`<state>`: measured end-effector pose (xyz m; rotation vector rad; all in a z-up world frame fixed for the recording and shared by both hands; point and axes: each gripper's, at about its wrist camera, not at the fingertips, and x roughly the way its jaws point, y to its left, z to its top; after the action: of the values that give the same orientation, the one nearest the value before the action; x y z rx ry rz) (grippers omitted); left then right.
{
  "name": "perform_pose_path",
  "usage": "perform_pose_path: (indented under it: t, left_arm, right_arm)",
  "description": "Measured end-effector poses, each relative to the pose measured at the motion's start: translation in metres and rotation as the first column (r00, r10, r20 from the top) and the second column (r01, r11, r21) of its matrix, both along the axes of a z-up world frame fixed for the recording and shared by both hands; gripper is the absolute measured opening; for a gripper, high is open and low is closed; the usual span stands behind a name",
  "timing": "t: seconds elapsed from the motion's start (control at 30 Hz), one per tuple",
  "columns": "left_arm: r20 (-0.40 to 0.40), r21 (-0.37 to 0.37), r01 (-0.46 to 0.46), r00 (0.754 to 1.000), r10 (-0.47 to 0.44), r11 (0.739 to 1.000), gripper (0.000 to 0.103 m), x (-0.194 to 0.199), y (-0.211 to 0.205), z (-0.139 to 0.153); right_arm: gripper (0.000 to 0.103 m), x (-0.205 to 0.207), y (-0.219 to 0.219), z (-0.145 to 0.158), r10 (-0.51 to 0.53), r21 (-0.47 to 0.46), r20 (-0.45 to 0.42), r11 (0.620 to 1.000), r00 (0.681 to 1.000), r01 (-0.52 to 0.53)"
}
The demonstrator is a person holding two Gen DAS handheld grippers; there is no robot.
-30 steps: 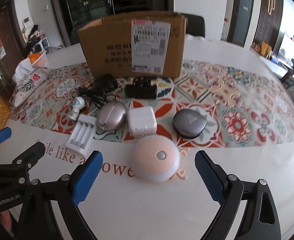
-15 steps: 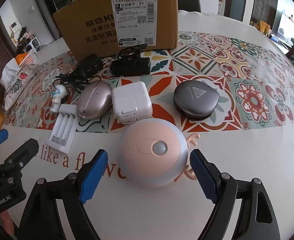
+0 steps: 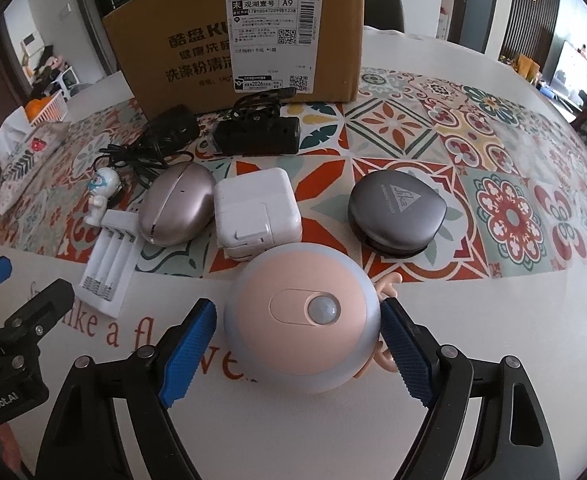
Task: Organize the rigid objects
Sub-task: 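Reach the right gripper toward the pink round night light and close on it, then grasp the white battery charger with the left gripper while the right holds the night light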
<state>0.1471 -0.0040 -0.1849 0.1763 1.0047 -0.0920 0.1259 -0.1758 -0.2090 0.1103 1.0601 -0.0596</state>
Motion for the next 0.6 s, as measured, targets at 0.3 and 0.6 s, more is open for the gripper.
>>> perform_pose_path:
  t: [0.3, 0.6]
  left_arm:
    - [0.006, 0.001, 0.039, 0.999, -0.039, 0.999, 0.103, 0.002, -0.005, -0.007]
    - [0.019, -0.041, 0.094, 0.995, -0.093, 0.995, 0.097, 0.003, -0.016, -0.008]
  right_arm:
    - [0.076, -0.002, 0.0, -0.002, 0.007, -0.048, 0.037, 0.999, 0.999, -0.005]
    - [0.074, -0.012, -0.006, 0.008, -0.01, -0.047, 0.048, 0.999, 0.999, 0.012]
